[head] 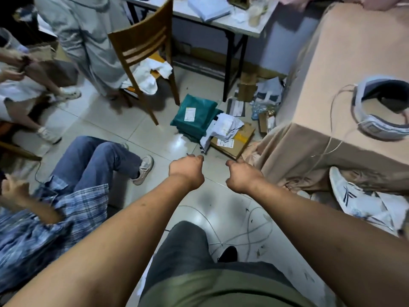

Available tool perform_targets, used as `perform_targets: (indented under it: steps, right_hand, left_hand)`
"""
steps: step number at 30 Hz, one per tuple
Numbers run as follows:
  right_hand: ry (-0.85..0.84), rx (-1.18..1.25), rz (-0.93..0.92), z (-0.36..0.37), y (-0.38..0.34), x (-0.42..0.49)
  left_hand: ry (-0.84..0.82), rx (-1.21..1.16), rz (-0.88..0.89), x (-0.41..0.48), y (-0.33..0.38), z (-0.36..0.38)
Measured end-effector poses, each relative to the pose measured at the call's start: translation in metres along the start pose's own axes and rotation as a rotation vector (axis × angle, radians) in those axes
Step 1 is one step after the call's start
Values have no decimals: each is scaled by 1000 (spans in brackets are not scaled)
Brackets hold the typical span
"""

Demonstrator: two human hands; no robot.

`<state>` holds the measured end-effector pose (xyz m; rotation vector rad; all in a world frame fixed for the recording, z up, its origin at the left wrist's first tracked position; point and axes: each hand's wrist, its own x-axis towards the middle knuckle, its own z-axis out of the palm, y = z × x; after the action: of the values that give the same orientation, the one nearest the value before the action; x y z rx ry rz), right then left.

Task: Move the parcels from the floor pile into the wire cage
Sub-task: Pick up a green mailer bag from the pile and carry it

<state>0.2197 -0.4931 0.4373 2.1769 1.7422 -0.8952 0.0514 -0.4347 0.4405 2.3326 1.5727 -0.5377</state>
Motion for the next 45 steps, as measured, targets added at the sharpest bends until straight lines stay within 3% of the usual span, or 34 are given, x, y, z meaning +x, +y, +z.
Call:
perform_targets:
  steps: [10,17,30,38,45]
  right_hand:
    - [-2,89,67,-43,-9,102]
    - [11,157,94,-95,-35,203]
    - [-107,262,10,-145,-35,473]
    - [-172,333,38,-106,-18,669]
    - [-224,352,71,2,6,785]
  left_hand:
    - [-39,6,82,126,-29,-36]
    - [-92,23,124,233,-88,-63]
    - [-251,109,68,478,-156,-82]
    - [-398,-51,-37,657,-184,-16]
    - [-411,-149,-72,777,-215,97]
